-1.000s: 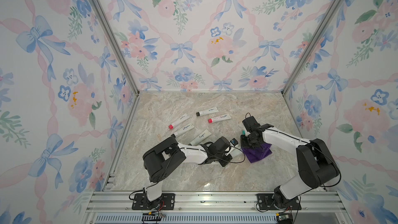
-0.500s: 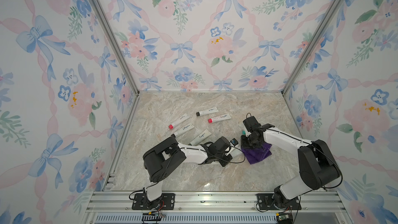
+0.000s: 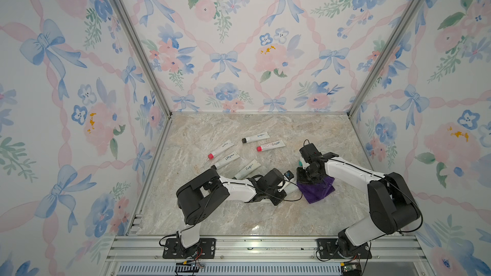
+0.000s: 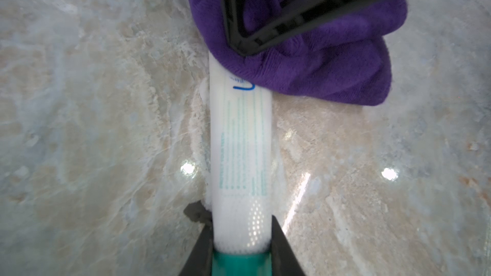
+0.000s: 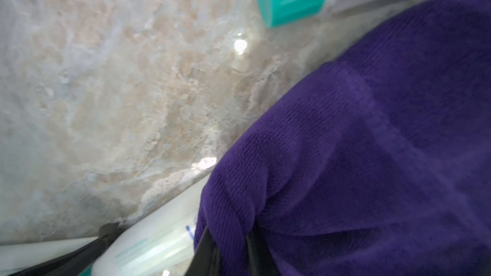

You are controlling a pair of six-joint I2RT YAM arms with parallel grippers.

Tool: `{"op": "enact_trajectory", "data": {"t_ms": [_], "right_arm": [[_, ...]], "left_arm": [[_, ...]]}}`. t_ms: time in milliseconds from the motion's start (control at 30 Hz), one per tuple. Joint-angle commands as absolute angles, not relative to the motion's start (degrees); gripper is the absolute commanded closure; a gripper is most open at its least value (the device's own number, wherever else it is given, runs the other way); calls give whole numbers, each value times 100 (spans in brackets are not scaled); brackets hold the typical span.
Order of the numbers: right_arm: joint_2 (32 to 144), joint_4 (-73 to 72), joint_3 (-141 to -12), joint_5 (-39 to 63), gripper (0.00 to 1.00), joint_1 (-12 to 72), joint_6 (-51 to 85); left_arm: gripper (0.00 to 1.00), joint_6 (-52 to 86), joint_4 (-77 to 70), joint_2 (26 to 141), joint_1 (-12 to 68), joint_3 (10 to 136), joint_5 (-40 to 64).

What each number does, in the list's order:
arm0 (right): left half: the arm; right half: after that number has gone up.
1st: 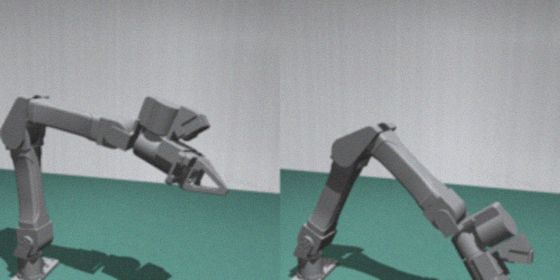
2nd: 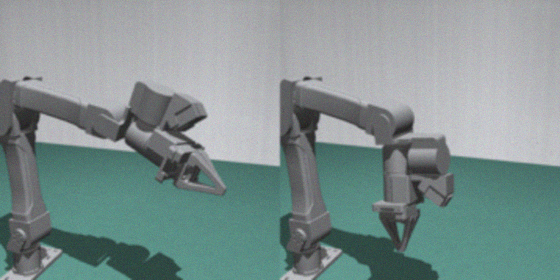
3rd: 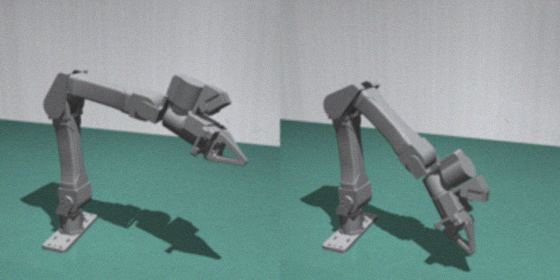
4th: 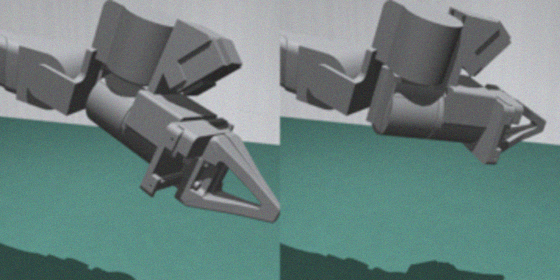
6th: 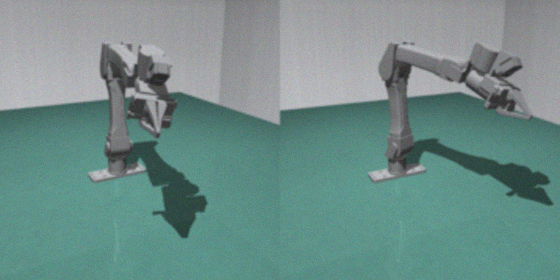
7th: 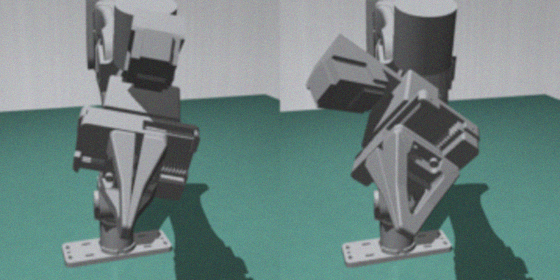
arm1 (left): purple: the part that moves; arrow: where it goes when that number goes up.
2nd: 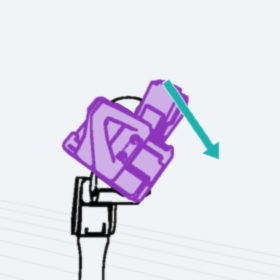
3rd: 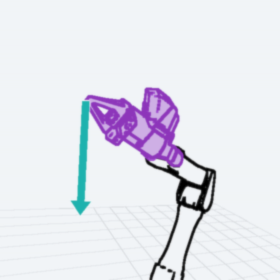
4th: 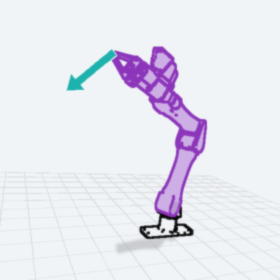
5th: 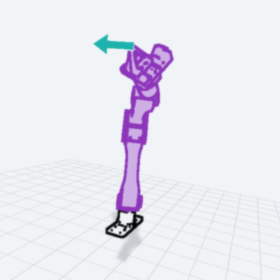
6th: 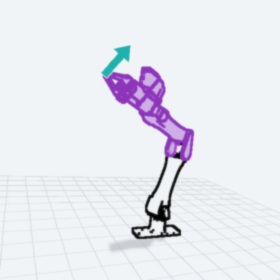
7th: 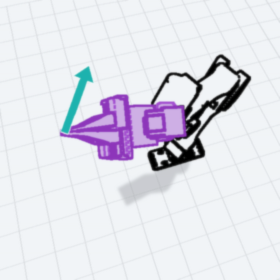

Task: Wipe the surface of the toothpaste tube
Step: Wipe the dirt from the toothpaste tube.

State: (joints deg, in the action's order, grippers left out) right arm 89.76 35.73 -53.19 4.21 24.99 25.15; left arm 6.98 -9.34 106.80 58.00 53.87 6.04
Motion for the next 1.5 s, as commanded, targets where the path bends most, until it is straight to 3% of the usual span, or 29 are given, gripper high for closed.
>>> {"op": "enact_trajectory", "data": {"t_ms": [0,167,400,567,900,1167,1467], "right_arm": [[8911,3671,-5182,1324,83,2903,2714],[9163,3730,-5263,1120,83,2777,2609],[9453,4153,-5659,220,83,1992,2220],[9620,4137,-5811,195,83,1670,2183],[9398,3636,-5476,1597,83,2205,2411],[9420,3473,-5301,1844,83,2681,2540],[9448,4087,-5410,549,83,2397,2279]], "left_arm": [[83,626,-768,10920,5820,5430,466],[83,626,-773,10888,5811,5411,468],[83,631,-773,10831,5825,5371,457],[83,635,-782,10802,5822,5336,452],[84,692,-1003,10708,5745,5240,565],[83,747,-1167,10644,5644,5158,745],[83,821,-1333,10504,5582,5010,701]]}}
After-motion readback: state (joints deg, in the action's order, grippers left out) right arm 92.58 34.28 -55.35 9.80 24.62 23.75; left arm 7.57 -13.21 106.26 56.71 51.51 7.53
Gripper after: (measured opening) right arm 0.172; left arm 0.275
